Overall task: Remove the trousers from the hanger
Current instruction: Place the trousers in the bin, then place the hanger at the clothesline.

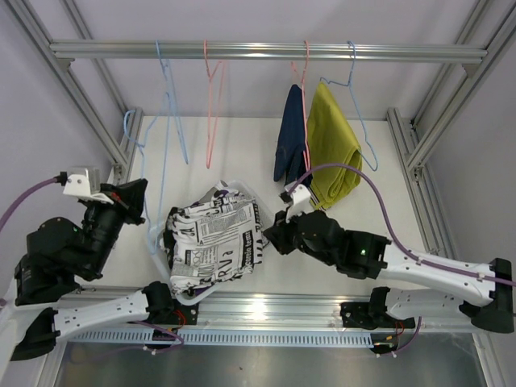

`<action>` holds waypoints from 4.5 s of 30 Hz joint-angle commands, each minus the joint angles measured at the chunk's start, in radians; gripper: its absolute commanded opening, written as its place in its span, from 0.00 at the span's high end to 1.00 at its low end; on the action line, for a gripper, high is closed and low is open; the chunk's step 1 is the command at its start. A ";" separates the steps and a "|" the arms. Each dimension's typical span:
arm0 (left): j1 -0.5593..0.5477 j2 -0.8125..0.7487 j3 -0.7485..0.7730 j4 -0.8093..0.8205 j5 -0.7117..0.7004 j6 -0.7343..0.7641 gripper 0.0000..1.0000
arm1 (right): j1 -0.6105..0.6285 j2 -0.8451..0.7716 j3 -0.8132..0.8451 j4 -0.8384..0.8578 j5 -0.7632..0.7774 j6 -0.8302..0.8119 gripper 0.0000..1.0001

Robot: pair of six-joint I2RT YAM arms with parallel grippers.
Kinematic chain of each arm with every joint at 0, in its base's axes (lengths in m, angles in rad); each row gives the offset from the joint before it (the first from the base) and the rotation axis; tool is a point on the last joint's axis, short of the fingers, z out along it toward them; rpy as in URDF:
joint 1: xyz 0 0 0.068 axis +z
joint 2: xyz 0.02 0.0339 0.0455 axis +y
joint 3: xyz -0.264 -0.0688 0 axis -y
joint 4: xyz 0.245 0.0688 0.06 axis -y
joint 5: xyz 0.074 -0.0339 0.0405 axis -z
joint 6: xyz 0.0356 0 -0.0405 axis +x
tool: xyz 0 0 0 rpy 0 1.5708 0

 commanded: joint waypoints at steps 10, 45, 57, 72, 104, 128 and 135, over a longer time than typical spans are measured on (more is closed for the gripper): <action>0.002 0.109 0.239 -0.168 -0.047 -0.114 1.00 | -0.032 -0.199 -0.082 -0.098 0.078 -0.048 0.86; 0.001 0.374 0.299 0.089 0.429 -0.304 1.00 | -0.066 -0.421 -0.105 -0.264 0.175 -0.055 0.83; 0.004 0.578 0.374 0.241 0.228 -0.180 1.00 | -0.066 -0.419 -0.106 -0.266 0.164 -0.054 0.83; 0.136 0.739 0.438 0.396 0.248 -0.118 1.00 | -0.066 -0.392 -0.103 -0.261 0.166 -0.060 0.82; 0.386 1.000 0.559 0.540 0.390 -0.111 1.00 | -0.125 -0.304 -0.108 -0.249 0.135 -0.071 0.83; 0.395 0.937 0.322 0.596 0.422 -0.197 0.99 | -0.144 -0.314 -0.119 -0.258 0.104 -0.049 0.83; 0.372 0.864 0.240 0.599 0.435 -0.207 0.91 | -0.144 -0.306 -0.119 -0.250 0.094 -0.052 0.77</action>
